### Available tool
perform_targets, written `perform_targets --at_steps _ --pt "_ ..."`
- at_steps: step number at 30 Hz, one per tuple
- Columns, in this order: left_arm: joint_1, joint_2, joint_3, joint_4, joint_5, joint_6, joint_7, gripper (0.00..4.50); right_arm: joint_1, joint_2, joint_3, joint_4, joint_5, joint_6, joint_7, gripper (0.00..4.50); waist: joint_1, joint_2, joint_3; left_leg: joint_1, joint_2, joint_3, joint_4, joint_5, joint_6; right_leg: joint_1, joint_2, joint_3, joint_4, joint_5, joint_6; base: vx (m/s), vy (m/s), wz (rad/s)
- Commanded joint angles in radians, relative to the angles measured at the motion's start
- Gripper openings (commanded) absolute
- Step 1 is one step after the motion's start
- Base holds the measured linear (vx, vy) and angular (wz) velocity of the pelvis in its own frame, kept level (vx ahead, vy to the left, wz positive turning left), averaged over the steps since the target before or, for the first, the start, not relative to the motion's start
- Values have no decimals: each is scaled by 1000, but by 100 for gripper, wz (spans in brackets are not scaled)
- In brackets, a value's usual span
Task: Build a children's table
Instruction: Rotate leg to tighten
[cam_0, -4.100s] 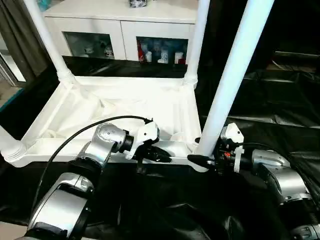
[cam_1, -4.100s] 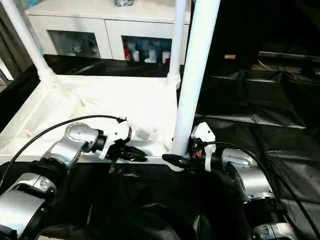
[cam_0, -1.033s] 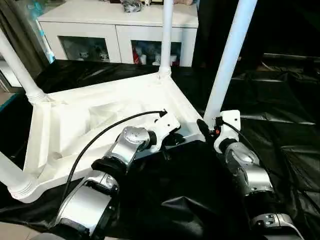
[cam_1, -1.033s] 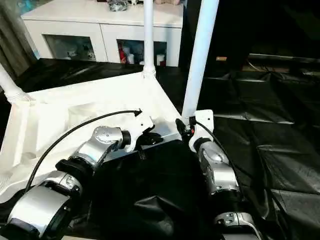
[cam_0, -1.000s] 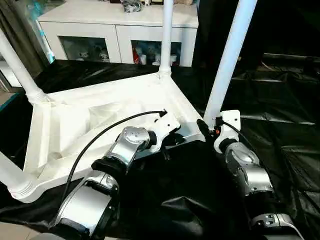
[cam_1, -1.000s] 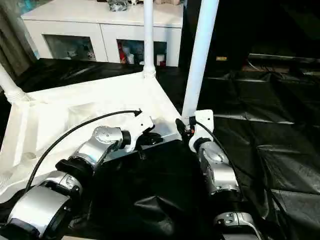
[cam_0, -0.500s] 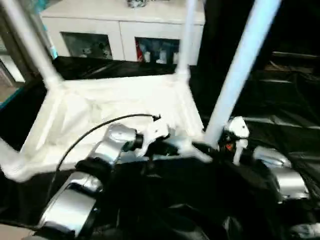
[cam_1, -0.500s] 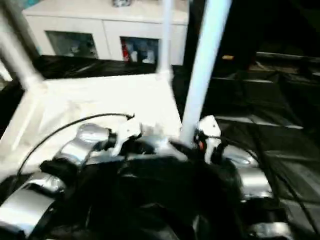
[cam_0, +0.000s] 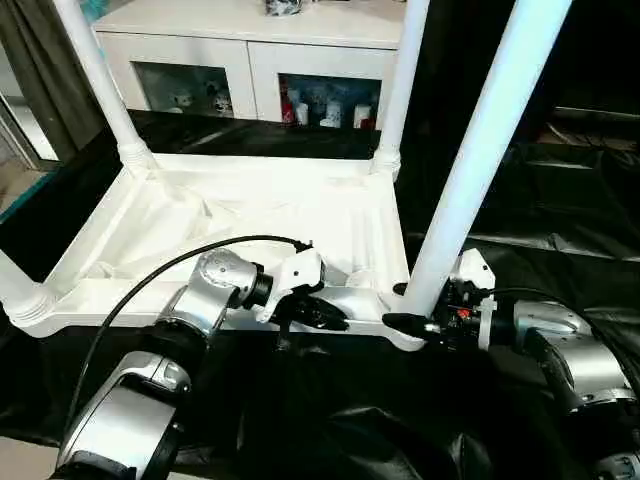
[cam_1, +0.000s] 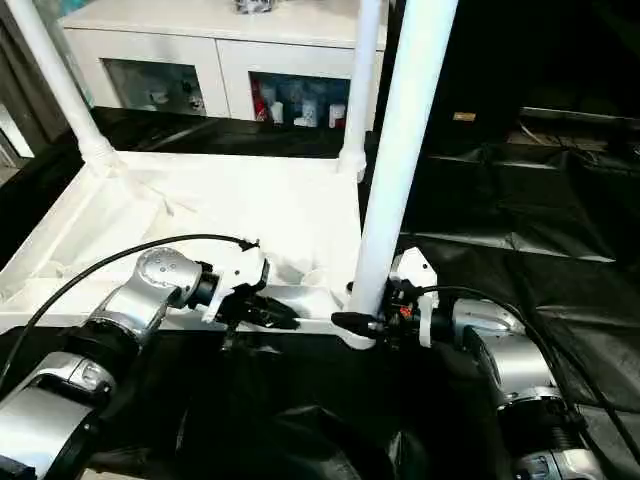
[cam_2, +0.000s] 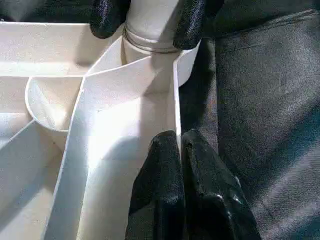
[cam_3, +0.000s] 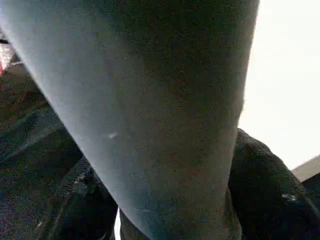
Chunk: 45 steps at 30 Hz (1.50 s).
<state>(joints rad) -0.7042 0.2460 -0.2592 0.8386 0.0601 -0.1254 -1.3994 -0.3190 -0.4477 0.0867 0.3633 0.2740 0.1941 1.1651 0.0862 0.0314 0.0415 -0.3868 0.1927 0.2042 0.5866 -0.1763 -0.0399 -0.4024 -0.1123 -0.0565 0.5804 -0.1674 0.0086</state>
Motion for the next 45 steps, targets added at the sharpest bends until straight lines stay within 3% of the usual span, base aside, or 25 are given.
perform_targets --at_steps 1,6,12,13,14,15,16,18,19,21,23,24,25,27,28,30,33,35,36,37,38,39,40,45 --pt "12 -7 6 -23 -43 3 -25 0 -6 3 2 -13 20 27 13 257 0 -24 -63 22 42 -11 -69 -192 84 40 -38 27 -51 -186 -254 0 0 0" --pt "8 -22 16 -28 -53 17 -8 0 18 19 2 -35 40 58 14 243 0 -24 -61 22 41 -12 -70 -205 78 41 -38 28 -54 -218 -246 0 0 0" --pt "-34 -80 34 37 -11 17 194 0 31 117 -36 9 10 34 -190 241 -6 -26 -59 24 38 -14 -73 -244 49 34 -40 29 -63 -284 -223 0 0 0" --pt "-59 -125 40 80 13 31 321 0 20 190 -55 75 -43 10 -370 241 -11 -23 -55 26 37 -14 -75 -265 31 27 -39 31 -70 -332 -207 0 0 0" --pt "-63 -133 40 86 17 35 343 0 18 203 -58 87 -52 6 -400 241 -12 -14 -55 29 36 -17 -78 -281 15 25 -41 31 -72 -354 -200 0 0 0" --pt "-69 -152 40 97 22 39 377 0 14 229 -64 110 -73 -4 -468 240 -20 -23 -55 27 33 -22 -82 -305 -2 32 -40 27 -77 -395 -180 0 0 0" --pt "-79 -193 39 115 33 52 450 0 -3 278 -79 151 -99 -4 -594 240 -26 -15 -54 31 35 -23 -85 -327 -17 25 -39 29 -79 -399 -175 0 0 0" --pt "-83 -211 36 121 37 55 477 0 -14 300 -86 170 -109 -5 -647 239 -37 -21 -52 31 33 -25 -87 -356 -22 27 -36 26 -82 -415 -169 0 0 0" --pt "-88 -235 32 132 44 59 510 0 -33 330 -96 200 -126 -9 -723 239 -42 -15 -51 32 30 -26 -88 -385 -16 25 -37 27 -91 -449 -154 0 0 0" --pt "-90 -244 31 138 47 59 522 0 -40 341 -101 211 -135 -11 -753 239 -51 -18 -50 35 27 -28 -88 -420 -17 21 -36 25 -97 -503 -137 0 0 0" --pt "-95 -287 11 162 67 46 555 0 -102 399 -88 282 -159 -20 -821 239 -57 -12 -49 35 26 -32 -89 -440 -20 19 -35 25 -100 -517 -126 0 0 0" --pt "-96 -292 9 163 68 44 557 0 -110 406 -80 289 -163 -24 -816 294 -65 -14 -49 33 25 -34 -90 -461 -24 18 -35 22 -102 -535 -121 0 0 0" --pt "-99 -299 9 173 71 39 563 0 -123 413 -55 300 -196 -49 -813 294 -68 -15 -48 32 25 -36 -91 -475 -23 19 -34 21 -106 -556 -109 0 0 0" --pt "-99 -300 8 175 73 33 562 0 -127 408 -35 301 -212 -61 -792 313 -68 -15 -48 35 24 -38 -91 -486 -17 16 -34 22 -110 -562 -105 0 0 0" --pt "-99 -299 8 176 74 31 565 0 -128 407 -30 304 -218 -69 -790 324 -67 -20 -50 35 24 -37 -91 -481 -11 17 -35 24 -110 -550 -107 0 0 0" --pt "-96 -288 6 173 75 19 555 0 -123 392 -31 298 -220 -93 -778 346 -65 -17 -50 33 26 -38 -93 -471 -6 18 -36 26 -107 -531 -113 0 0 0" --pt "-89 -253 7 169 70 -8 507 0 -74 321 -46 205 -147 -92 -609 346 -60 -24 -51 32 28 -32 -92 -454 16 19 -33 31 -104 -466 -132 0 0 0" --pt "-88 -246 9 170 69 -17 493 0 -62 300 -46 186 -137 -95 -566 346 -50 -25 -54 32 30 -28 -89 -418 39 23 -35 36 -99 -410 -147 0 0 0" --pt "-87 -237 9 170 70 -22 482 0 -47 268 -46 161 -130 -99 -520 346 -49 -25 -54 30 31 -27 -89 -402 42 24 -35 37 -96 -388 -156 0 0 0" --pt "-82 -212 8 167 68 -42 440 0 -2 168 -62 103 -112 -100 -400 346 -42 -26 -57 26 31 -25 -86 -357 60 35 -34 35 -92 -339 -169 0 0 0" --pt "-82 -211 8 167 67 -43 438 0 -1 165 -63 102 -112 -100 -396 346 -37 -27 -57 30 33 -21 -83 -349 72 31 -34 38 -90 -319 -174 0 0 0" --pt "-80 -196 8 167 63 -53 410 0 25 98 -75 75 -102 -108 -325 346 -31 -29 -57 33 33 -16 -79 -331 83 30 -35 41 -89 -294 -190 0 0 0" --pt "-80 -189 9 167 61 -57 397 0 34 71 -82 68 -95 -110 -296 346 -31 -29 -57 22 31 -16 -77 -305 97 36 -37 41 -84 -291 -195 0 0 0" --pt "-75 -149 10 168 56 -83 322 0 87 -75 -126 -1 -33 -77 -132 346 -14 -30 -62 19 38 -14 -69 -222 129 43 -34 35 -69 -216 -225 0 0 0"
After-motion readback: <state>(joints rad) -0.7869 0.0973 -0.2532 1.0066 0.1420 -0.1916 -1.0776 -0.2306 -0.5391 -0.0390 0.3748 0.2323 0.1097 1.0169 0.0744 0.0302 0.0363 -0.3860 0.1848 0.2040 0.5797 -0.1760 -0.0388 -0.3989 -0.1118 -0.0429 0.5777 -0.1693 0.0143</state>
